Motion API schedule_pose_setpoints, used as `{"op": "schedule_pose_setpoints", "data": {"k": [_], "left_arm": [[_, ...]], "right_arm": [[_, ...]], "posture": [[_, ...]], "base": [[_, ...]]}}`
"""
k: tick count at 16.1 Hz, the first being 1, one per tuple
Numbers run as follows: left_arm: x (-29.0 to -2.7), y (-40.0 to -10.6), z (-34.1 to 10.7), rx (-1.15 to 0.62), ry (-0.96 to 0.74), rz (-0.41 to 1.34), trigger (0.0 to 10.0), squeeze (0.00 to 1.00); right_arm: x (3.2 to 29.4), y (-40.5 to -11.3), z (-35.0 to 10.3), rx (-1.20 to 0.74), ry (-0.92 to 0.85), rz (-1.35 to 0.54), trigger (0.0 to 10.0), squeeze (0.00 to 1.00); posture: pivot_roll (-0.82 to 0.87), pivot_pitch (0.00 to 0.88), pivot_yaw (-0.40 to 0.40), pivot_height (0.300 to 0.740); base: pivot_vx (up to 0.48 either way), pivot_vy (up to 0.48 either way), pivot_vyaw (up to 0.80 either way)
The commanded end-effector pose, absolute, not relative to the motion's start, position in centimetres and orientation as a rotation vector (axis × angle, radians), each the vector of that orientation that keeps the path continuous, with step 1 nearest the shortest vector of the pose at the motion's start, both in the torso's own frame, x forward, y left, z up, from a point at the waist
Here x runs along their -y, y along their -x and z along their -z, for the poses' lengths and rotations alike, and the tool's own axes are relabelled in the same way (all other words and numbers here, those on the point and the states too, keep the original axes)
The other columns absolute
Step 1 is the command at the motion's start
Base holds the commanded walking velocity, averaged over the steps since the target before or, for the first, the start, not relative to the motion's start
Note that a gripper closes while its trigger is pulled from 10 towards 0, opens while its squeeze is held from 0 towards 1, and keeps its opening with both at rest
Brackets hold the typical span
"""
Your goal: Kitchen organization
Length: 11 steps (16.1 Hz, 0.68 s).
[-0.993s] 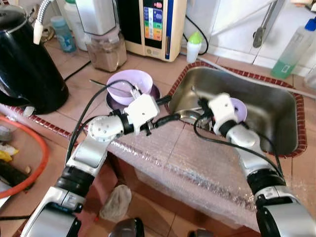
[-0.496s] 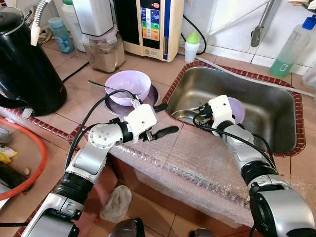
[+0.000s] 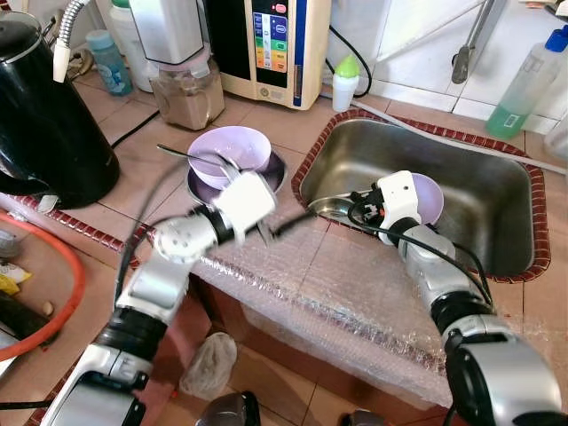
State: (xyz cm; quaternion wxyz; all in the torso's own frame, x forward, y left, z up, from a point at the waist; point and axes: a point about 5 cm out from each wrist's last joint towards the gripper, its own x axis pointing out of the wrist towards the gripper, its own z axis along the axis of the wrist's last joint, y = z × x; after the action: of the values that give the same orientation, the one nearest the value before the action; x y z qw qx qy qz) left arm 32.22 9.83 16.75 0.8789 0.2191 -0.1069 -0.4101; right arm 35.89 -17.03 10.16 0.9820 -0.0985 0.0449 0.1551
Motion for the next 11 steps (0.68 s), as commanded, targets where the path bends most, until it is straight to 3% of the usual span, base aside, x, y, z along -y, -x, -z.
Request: {"op": "schedule_pose_setpoints", "data": {"k": [1,4,5,11], "left_arm": [[-11.2,-33.2,-19.3,0.333,-0.426,0.689,10.0,1.0],[-12.1,-33.7,-20.2,0.369,-0.392,0.588,10.0,1.0],[-14.3,-34.4,-21.1,0.387,-0.284,0.384,10.0,1.0],[-19.3,-35.8,-21.1,0.322,-0.025,0.005,10.0,1.0]], "right_arm": [[16.5,-35.3,-11.0,0.014,0.15,-0.346,10.0,1.0],[16.1,-34.9,-11.4,0.056,0.127,-0.363,10.0,1.0],[14.7,-33.6,-11.8,0.116,0.075,-0.439,10.0,1.0],[12.7,-28.7,-12.3,0.148,0.038,-0.601,10.0,1.0]], "posture": [[0.0,0.044,0.061,0.74],[0.0,0.041,0.059,0.74],[-0.01,0.043,0.062,0.74],[-0.05,0.094,0.048,0.74]], "base": [[0.0,0.0,0.0],[0.0,0.0,0.0],[0.0,0.0,0.0],[0.0,0.0,0.0]]}}
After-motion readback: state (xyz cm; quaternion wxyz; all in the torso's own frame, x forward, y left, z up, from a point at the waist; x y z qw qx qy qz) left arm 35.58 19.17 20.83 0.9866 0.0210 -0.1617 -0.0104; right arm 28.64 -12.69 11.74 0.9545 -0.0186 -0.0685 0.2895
